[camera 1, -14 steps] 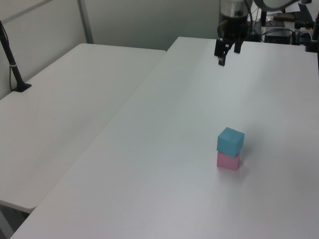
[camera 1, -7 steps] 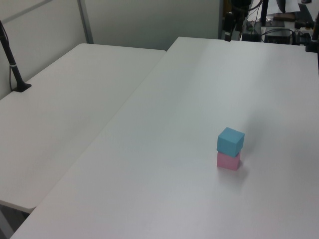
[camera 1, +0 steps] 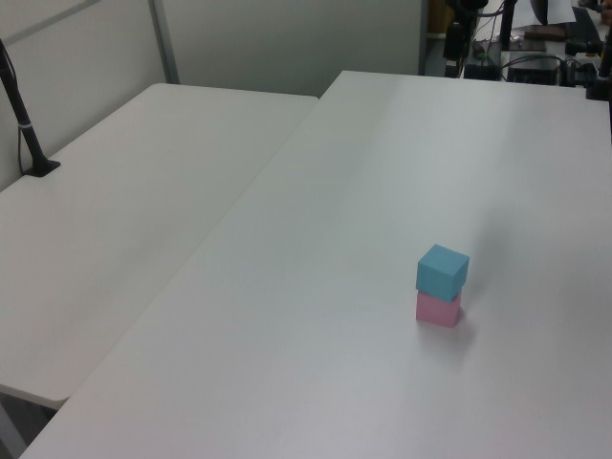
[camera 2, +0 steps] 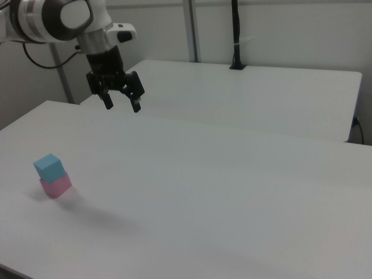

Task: Put blue cube on pink cube
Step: 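Open the gripper and raise it away from the stacked cubes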

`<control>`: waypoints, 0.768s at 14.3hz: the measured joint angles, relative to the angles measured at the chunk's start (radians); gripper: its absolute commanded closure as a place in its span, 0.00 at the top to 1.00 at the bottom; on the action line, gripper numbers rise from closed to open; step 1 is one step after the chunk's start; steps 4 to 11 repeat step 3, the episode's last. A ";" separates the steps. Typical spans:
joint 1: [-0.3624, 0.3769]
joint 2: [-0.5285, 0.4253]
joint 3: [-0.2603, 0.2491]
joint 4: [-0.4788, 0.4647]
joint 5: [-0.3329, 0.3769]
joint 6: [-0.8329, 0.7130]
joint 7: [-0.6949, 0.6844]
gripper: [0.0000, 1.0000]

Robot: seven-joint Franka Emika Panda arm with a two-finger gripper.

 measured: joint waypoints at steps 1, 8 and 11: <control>0.000 0.000 -0.001 0.013 0.000 0.000 0.000 1.00; 0.000 0.000 -0.002 0.031 0.000 -0.004 0.016 1.00; 0.000 0.000 -0.002 0.031 0.000 -0.004 0.016 1.00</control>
